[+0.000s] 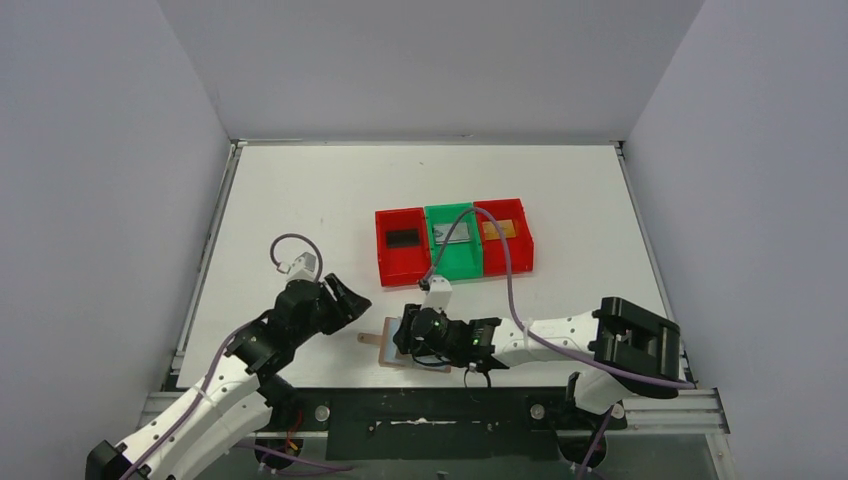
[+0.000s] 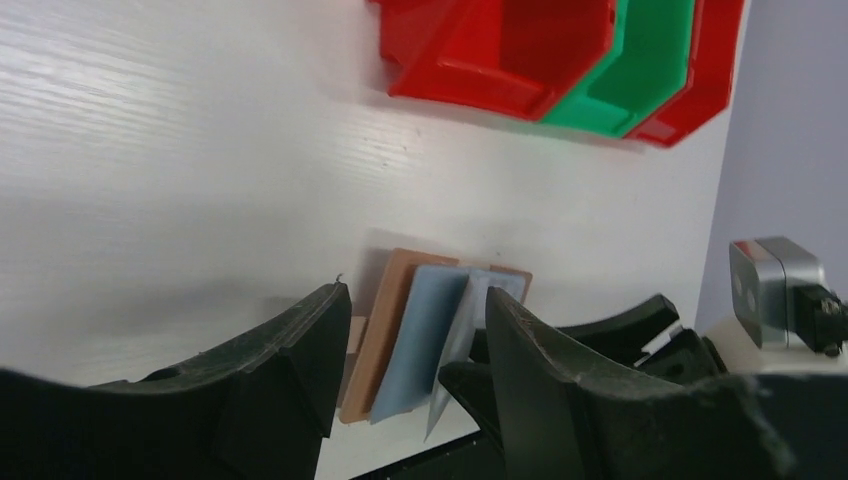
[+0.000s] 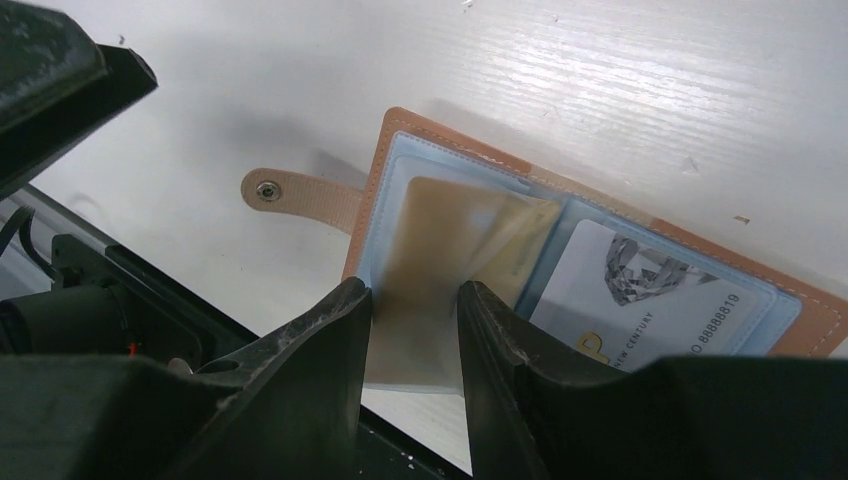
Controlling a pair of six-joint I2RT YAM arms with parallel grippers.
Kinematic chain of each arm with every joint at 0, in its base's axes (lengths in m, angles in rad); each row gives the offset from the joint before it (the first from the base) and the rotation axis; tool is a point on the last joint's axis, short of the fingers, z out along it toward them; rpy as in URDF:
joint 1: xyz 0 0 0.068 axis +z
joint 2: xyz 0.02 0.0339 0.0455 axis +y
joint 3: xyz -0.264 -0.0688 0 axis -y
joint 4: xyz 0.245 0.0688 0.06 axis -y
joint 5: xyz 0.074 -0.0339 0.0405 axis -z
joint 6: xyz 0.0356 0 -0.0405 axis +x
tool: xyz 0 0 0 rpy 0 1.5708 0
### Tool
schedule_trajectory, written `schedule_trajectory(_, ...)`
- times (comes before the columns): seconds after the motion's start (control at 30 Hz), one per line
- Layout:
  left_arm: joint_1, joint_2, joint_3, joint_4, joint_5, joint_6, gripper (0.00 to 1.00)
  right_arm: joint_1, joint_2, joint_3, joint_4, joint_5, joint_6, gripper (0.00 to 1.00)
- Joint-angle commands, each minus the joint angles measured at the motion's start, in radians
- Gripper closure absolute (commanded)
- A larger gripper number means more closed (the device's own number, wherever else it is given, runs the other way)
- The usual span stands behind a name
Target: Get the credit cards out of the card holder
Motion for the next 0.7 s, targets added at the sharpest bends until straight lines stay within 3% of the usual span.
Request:
schedule_trajectory(0.0,0.002,0.049,-0.006,0.215,0.225,0.084,0.51,-0.030,-0.065,-0.051,0.149,-0.022,0.005,0.64)
schedule_trajectory(0.37,-0.004,0.136,-0.104,0.467,0.542,0.059,0.54,-0.083,-0.111,-0.133,0.224,-0.063,0.025,0.63)
schedule_trajectory(0.67,-0.041,0.219,-0.143,0.554,0.594,0.034,0.53,-0.098,-0.118,-0.152,0.238,-0.067,0.036,0.63)
